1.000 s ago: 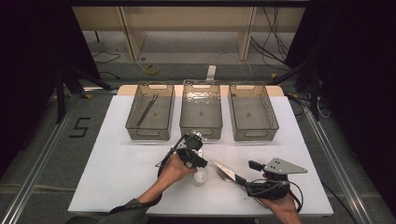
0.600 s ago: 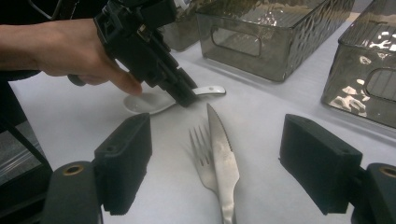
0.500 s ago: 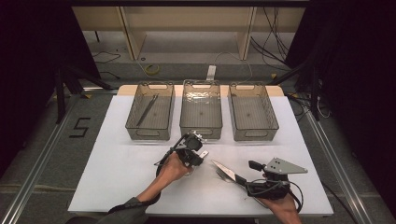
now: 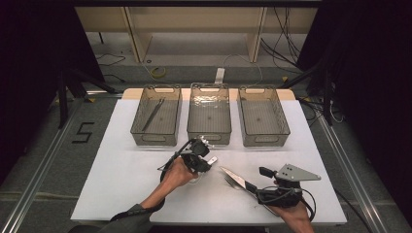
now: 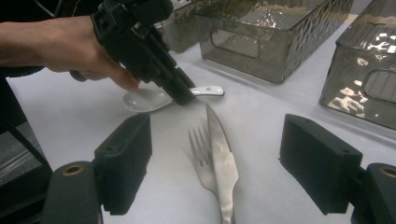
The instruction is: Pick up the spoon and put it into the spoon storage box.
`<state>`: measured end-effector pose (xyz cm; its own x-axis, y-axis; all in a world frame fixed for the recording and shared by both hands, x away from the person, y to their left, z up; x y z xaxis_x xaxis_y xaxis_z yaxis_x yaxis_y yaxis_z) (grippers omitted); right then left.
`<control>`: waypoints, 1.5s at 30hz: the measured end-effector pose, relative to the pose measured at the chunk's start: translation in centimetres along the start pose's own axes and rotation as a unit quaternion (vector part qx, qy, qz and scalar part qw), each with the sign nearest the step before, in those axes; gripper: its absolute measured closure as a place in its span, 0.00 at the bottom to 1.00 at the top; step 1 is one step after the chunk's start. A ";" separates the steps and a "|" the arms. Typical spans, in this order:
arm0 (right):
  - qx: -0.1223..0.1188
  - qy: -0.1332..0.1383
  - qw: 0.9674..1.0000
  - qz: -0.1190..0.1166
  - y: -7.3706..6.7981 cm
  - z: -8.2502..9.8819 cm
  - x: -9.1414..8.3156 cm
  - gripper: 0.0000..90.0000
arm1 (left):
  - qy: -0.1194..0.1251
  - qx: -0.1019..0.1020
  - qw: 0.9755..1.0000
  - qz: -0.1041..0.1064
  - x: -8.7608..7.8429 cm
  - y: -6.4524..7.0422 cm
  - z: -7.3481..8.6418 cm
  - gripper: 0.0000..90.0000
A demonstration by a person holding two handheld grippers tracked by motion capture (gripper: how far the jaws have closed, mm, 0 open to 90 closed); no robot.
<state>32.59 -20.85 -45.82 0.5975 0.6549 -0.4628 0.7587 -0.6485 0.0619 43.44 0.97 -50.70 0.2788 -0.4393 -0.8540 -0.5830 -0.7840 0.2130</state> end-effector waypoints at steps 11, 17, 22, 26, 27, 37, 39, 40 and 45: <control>0.001 0.001 1.000 0.000 0.0 0.0 0.0 0.29 | 0.035 -0.015 0.999 0.020 -1.9 -1.2 -0.8 0.84; 0.000 0.000 1.000 -0.001 0.0 0.0 0.0 0.29 | 0.055 -0.015 0.998 0.024 -3.2 -1.3 -1.4 0.85; 0.003 0.000 1.000 0.001 0.1 0.0 -0.1 0.29 | 0.071 -0.020 0.997 0.033 -4.1 -1.4 -2.0 0.87; 0.005 0.001 1.000 0.002 0.1 0.0 -0.1 0.29 | 0.088 -0.027 0.995 0.037 -4.8 -1.9 -2.4 0.93; 0.005 0.001 1.000 0.002 0.1 0.0 -0.1 0.29 | 0.088 -0.031 0.995 0.040 -4.9 -2.0 -2.6 0.95; 0.004 0.001 1.000 0.001 0.2 0.0 -0.1 0.29 | 0.108 -0.043 0.992 0.052 -6.1 -2.3 -4.4 0.95; 0.004 0.001 1.000 0.001 0.1 0.0 -0.1 0.29 | 0.112 -0.044 0.991 0.050 -6.2 -2.4 -4.8 0.95; 0.005 0.001 1.000 0.000 0.1 0.0 -0.1 0.29 | 0.115 -0.047 0.991 0.051 -6.3 -2.5 -5.0 0.95; 0.004 0.003 1.000 0.001 0.1 0.0 -0.1 0.29 | 0.126 -0.049 0.990 0.046 -7.0 -3.0 -5.9 0.95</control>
<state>32.65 -20.99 -45.77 0.5997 0.6560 -0.4583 0.7561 -0.6521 0.0557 47.73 3.79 -42.53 0.4163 -0.5970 -0.6858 -0.5411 -0.7688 0.3407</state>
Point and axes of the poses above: each handheld gripper's, and its own axes: x roughly forward along the jaws, z roughly out of its underside, y roughly to its right, the point moved 5 cm from there along x, roughly forward along the jaws, and after that the axes turned 13 degrees about -x, right-handed, at the moved point
